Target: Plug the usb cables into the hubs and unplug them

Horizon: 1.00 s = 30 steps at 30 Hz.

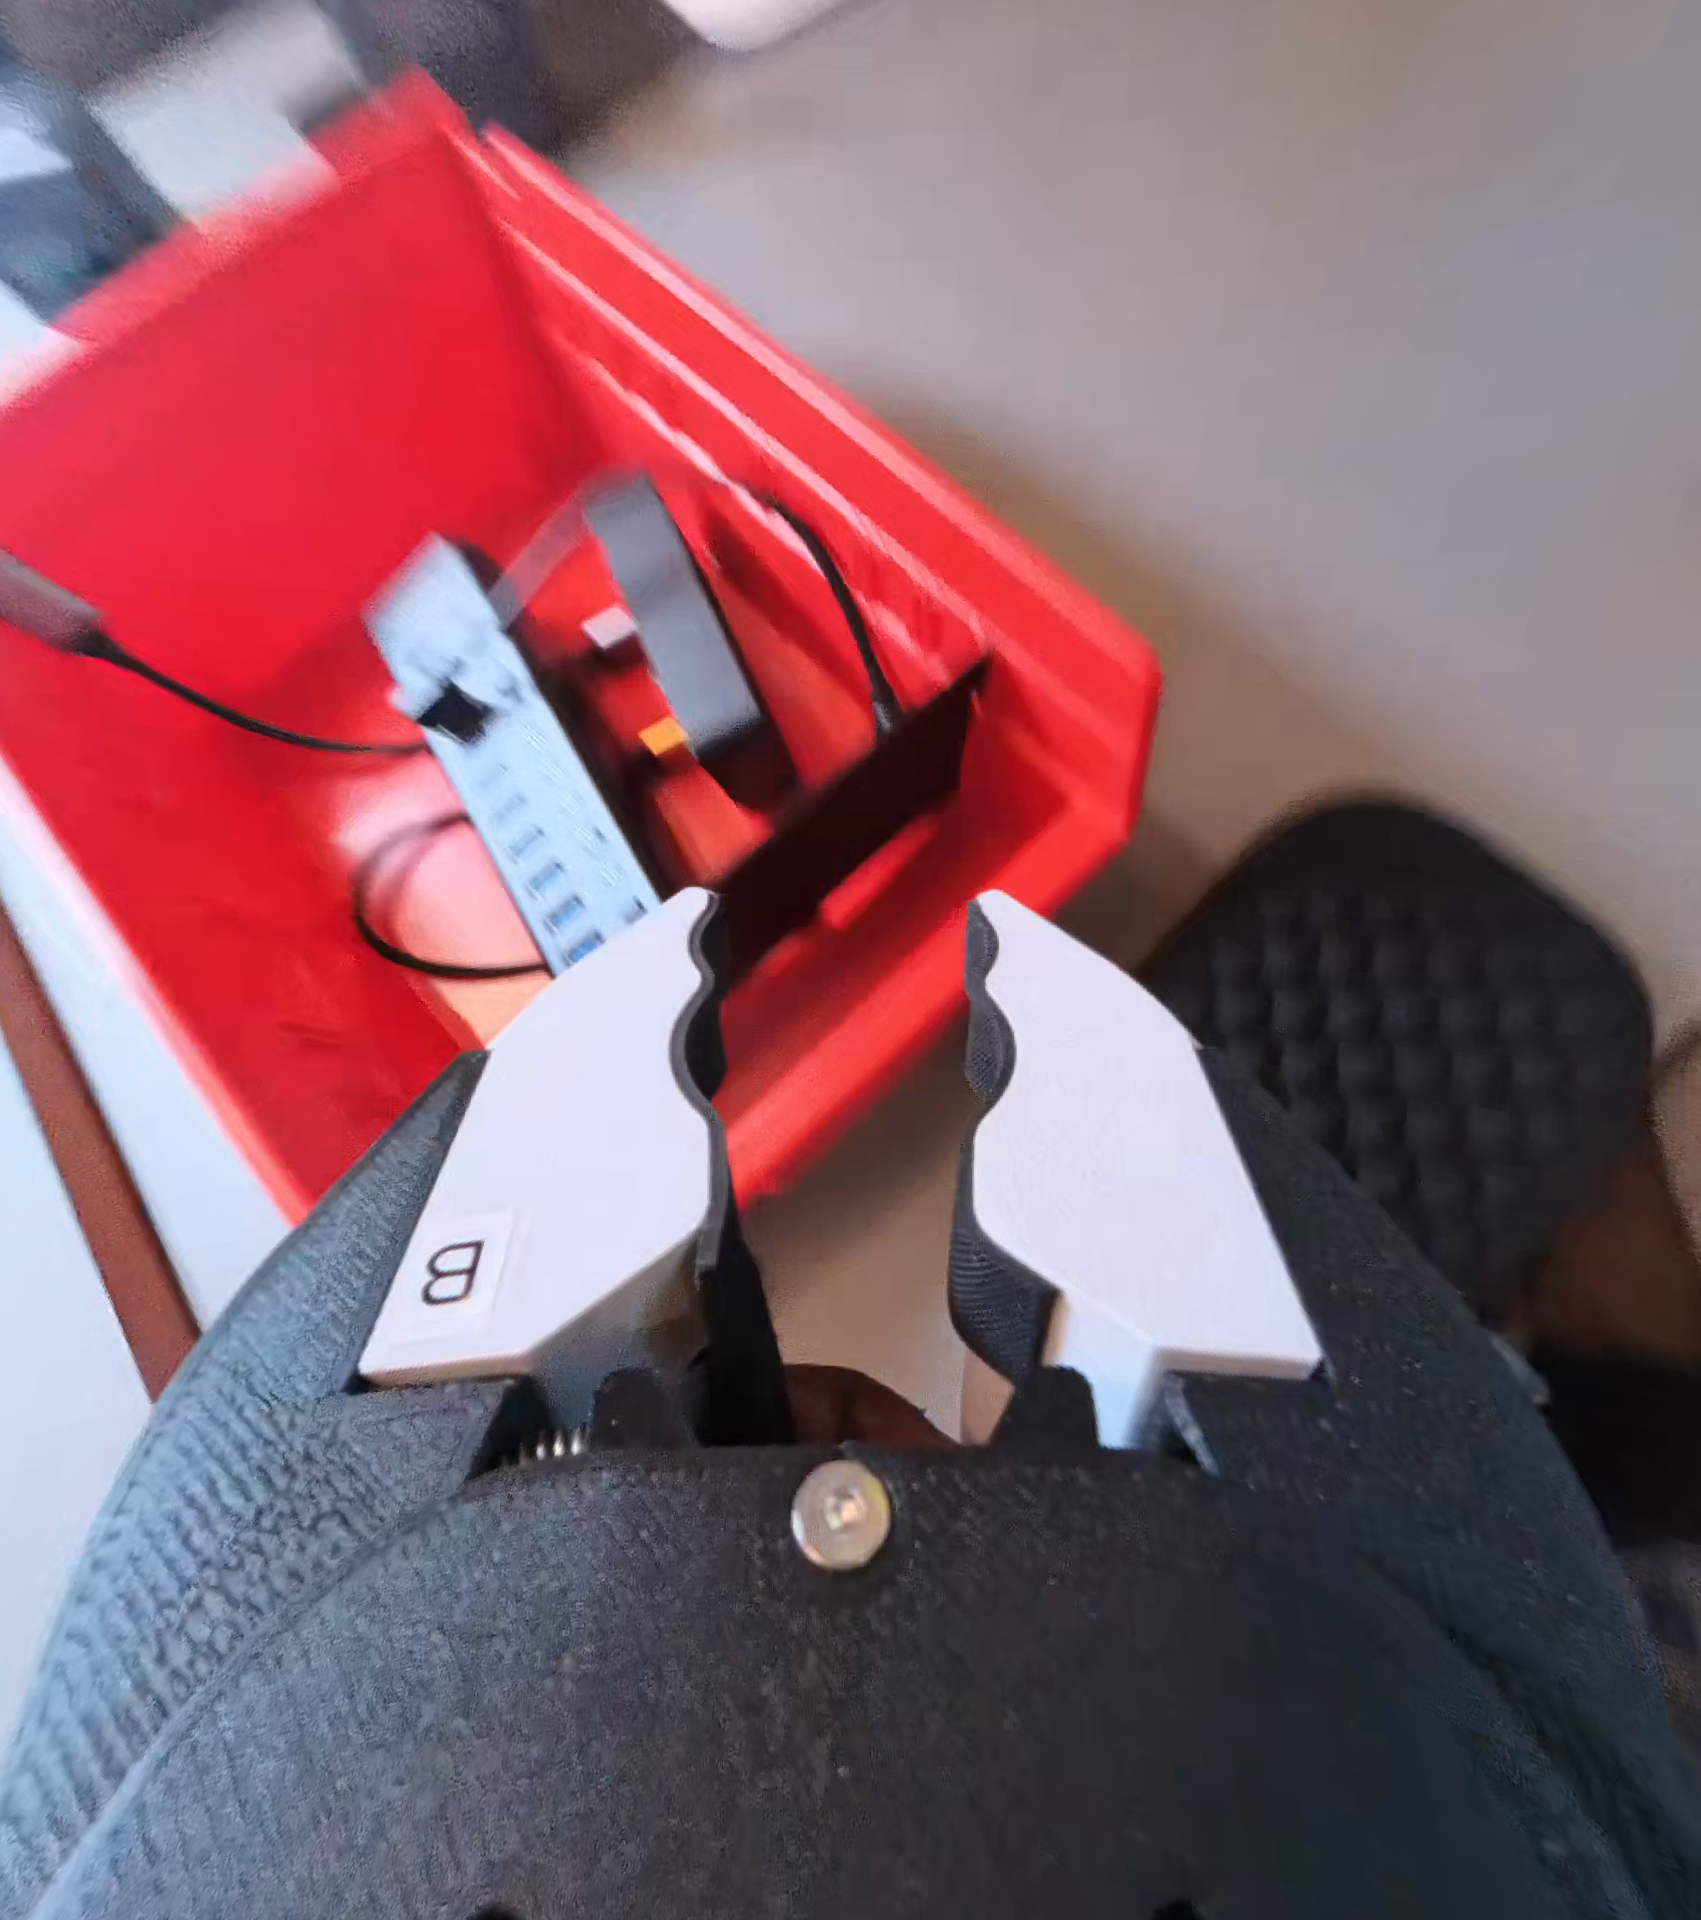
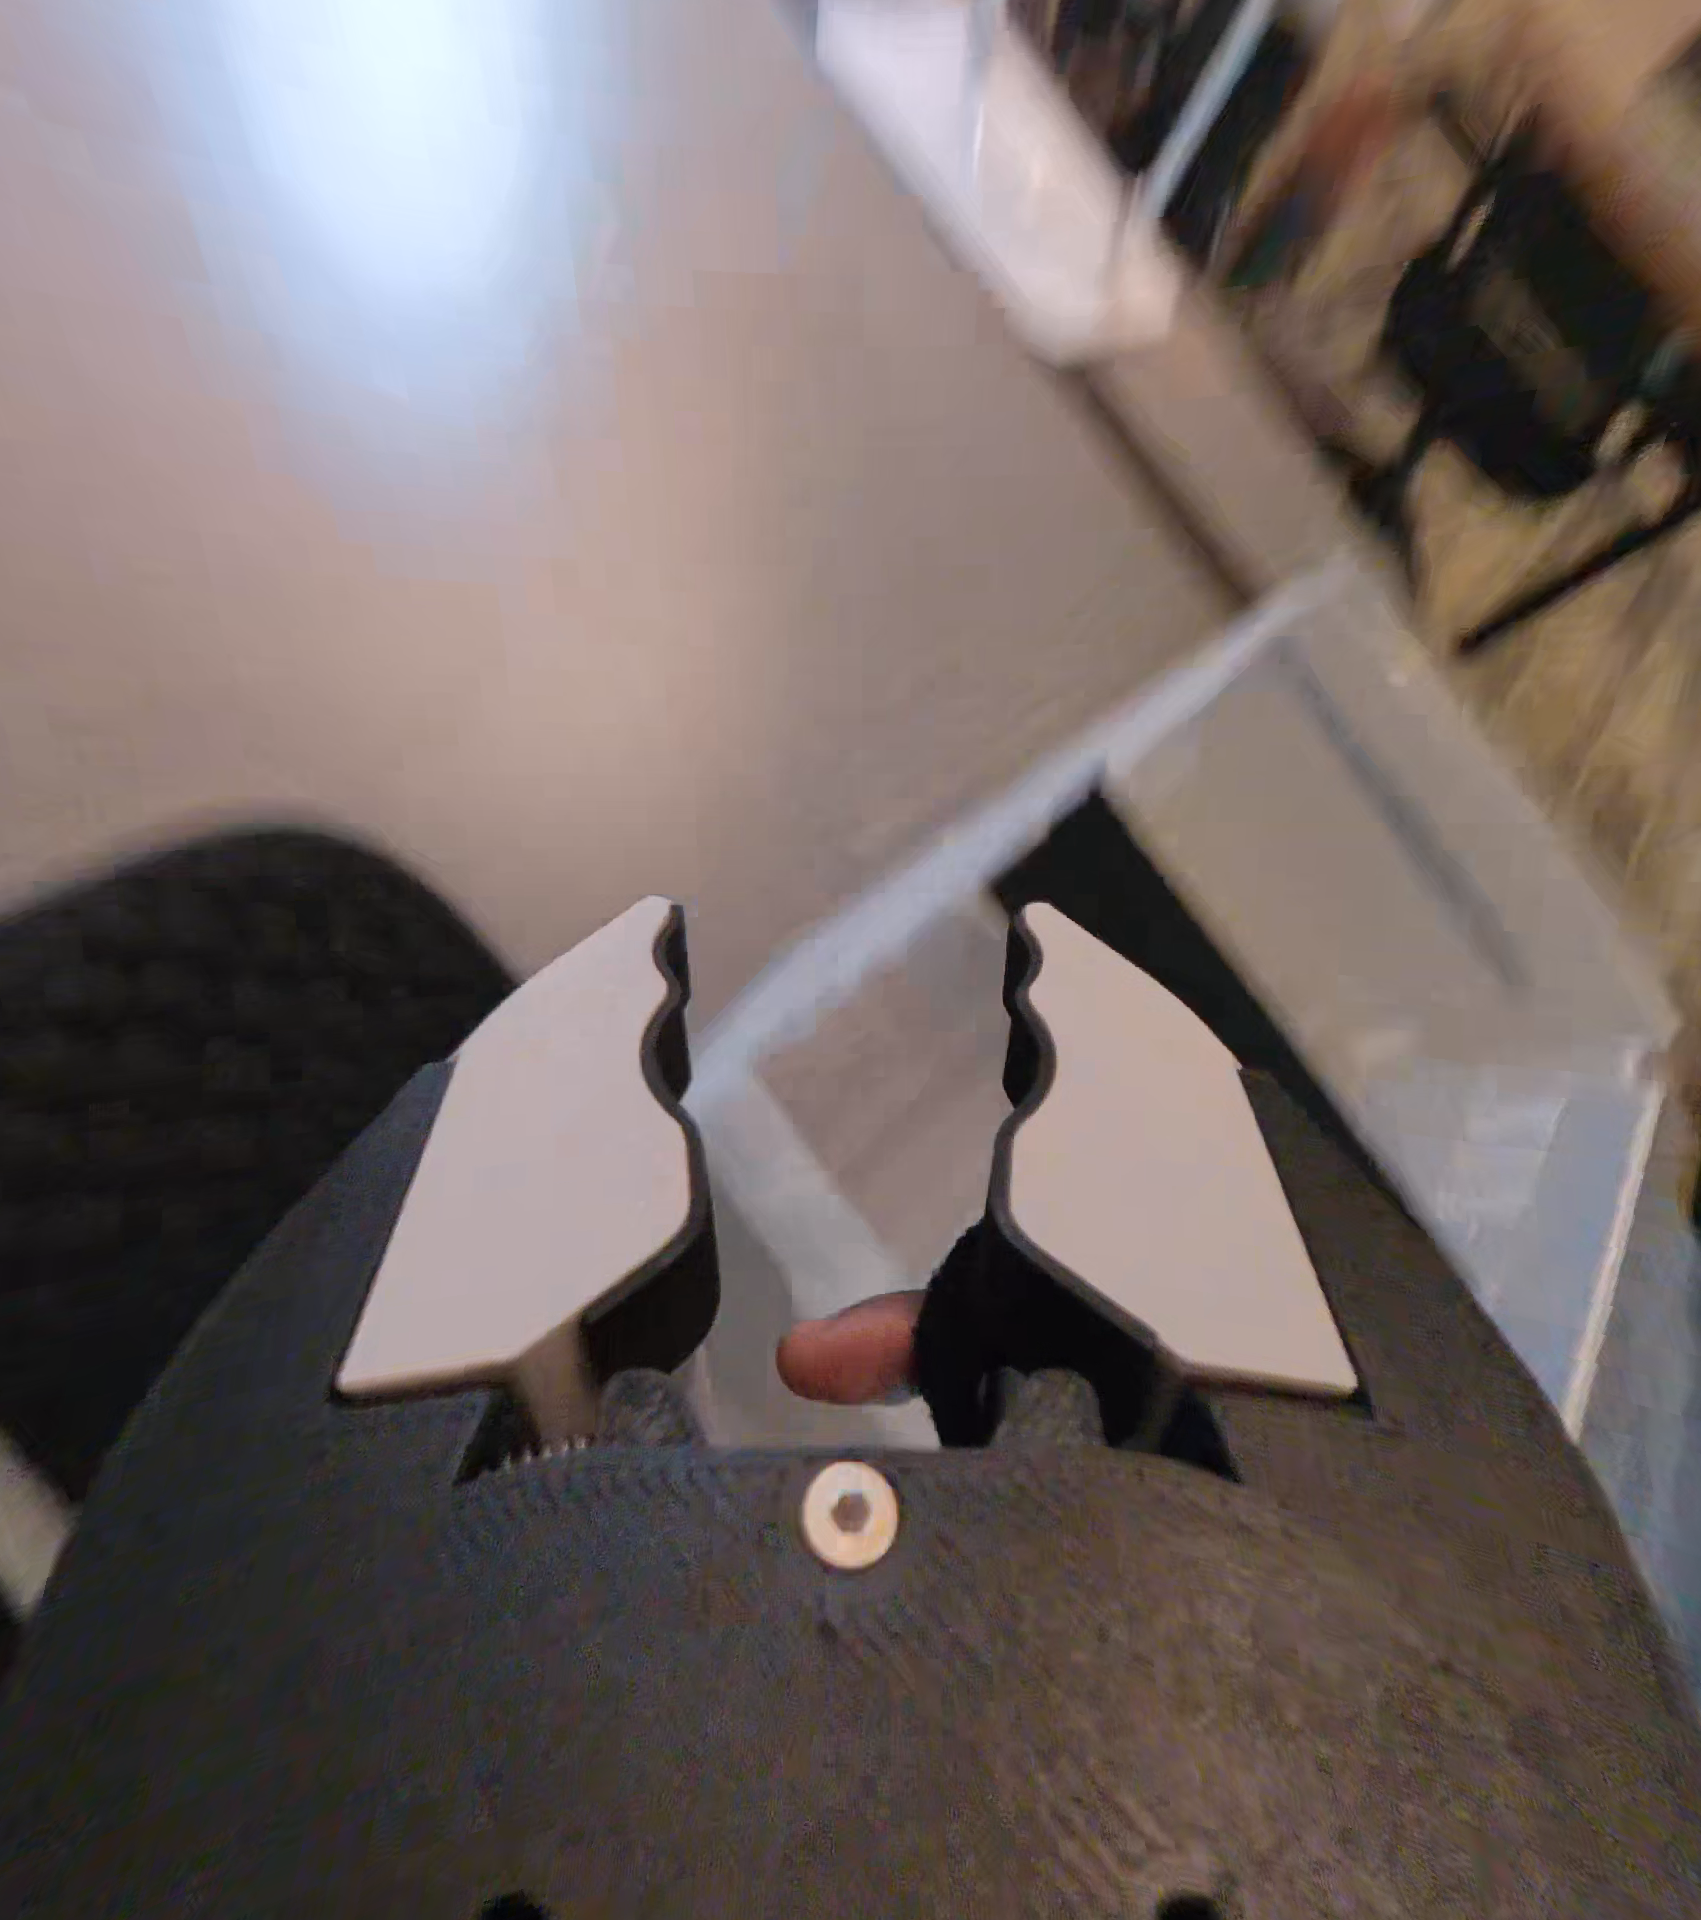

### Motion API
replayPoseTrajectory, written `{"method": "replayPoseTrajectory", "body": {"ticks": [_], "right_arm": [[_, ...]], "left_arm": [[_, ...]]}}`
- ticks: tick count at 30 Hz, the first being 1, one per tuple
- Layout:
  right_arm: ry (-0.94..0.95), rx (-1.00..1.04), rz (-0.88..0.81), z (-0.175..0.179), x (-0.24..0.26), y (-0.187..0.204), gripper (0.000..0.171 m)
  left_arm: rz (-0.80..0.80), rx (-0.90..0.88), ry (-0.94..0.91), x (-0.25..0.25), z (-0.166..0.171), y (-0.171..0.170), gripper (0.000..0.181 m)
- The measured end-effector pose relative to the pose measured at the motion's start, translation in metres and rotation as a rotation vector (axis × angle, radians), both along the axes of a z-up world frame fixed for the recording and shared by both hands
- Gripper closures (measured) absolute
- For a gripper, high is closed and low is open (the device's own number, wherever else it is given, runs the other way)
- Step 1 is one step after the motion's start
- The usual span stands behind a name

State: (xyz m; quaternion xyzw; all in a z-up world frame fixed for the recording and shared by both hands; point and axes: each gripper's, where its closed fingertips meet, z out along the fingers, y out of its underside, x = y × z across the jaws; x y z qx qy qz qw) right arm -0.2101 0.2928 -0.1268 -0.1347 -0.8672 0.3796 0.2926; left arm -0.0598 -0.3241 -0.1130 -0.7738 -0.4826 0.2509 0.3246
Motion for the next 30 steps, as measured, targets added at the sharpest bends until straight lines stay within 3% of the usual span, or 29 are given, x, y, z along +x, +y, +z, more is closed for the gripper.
{"method": "replayPoseTrajectory", "body": {"ticks": [1, 4, 6, 9, 12, 15, 23, 28, 30], "right_arm": [[0.078, -0.112, 0.051, 0.021, 0.001, -0.022, 0.111], [0.207, -0.509, 0.210, 0.077, 0.009, -0.088, 0.103], [0.101, -0.754, 0.325, 0.093, 0.014, -0.129, 0.095], [-0.123, -0.908, 0.467, 0.084, 0.016, -0.182, 0.088], [-0.227, -0.998, 0.512, 0.065, 0.009, -0.212, 0.091], [-0.338, -1.053, 0.534, 0.055, 0.012, -0.216, 0.094], [-0.302, -1.087, 0.488, 0.051, 0.004, -0.201, 0.103], [-0.266, -1.027, 0.495, 0.045, 0.009, -0.206, 0.103], [-0.240, -1.003, 0.498, 0.044, 0.011, -0.207, 0.103]], "left_arm": [[0.074, 0.060, 0.060, -0.011, 0.016, -0.004, 0.133], [0.177, 0.215, 0.039, -0.041, 0.029, -0.011, 0.113], [0.218, 0.199, -0.063, -0.061, 0.016, -0.024, 0.101], [0.249, 0.150, -0.246, -0.086, -0.014, -0.042, 0.096], [0.271, 0.123, -0.399, -0.102, -0.042, -0.055, 0.095], [0.278, 0.102, -0.533, -0.107, -0.068, -0.061, 0.095], [0.316, 0.088, -0.746, -0.111, -0.118, -0.070, 0.098], [0.286, 0.047, -0.727, -0.115, -0.121, -0.072, 0.118], [0.278, 0.022, -0.719, -0.114, -0.121, -0.072, 0.118]]}}
